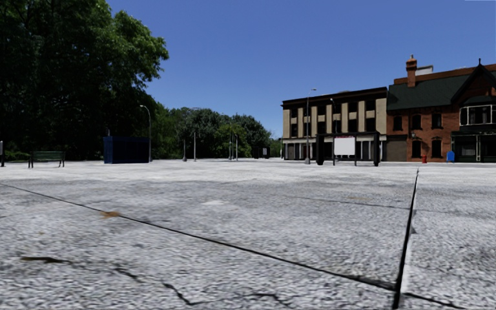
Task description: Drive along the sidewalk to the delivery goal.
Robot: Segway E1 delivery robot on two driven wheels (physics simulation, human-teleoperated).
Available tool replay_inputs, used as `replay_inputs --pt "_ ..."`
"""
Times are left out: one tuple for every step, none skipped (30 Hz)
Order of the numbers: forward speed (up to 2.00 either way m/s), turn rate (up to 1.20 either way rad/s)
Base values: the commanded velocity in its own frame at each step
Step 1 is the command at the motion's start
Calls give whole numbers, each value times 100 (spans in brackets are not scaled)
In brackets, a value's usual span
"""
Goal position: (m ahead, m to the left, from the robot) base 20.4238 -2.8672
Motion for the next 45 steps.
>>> replay_inputs --pt "200 0" --pt "200 0" --pt "200 0" --pt "200 0" --pt "200 0" --pt "200 0" --pt "200 0" --pt "200 0" --pt "200 0" --pt "200 0" --pt "200 0" --pt "200 0" --pt "200 0" --pt "200 0" --pt "200 0" --pt "200 0" --pt "200 0" --pt "200 0" --pt "200 0" --pt "200 0" --pt "200 0" --pt "200 0" --pt "200 0" --pt "200 0" --pt "200 0" --pt "200 0" --pt "200 0" --pt "200 0" --pt "200 0" --pt "200 0" --pt "200 0" --pt "200 0" --pt "200 0" --pt "200 0" --pt "200 0" --pt "200 0" --pt "200 0" --pt "200 0" --pt "200 0" --pt "200 0" --pt "200 0" --pt "200 0" --pt "200 0" --pt "200 0" --pt "200 0"
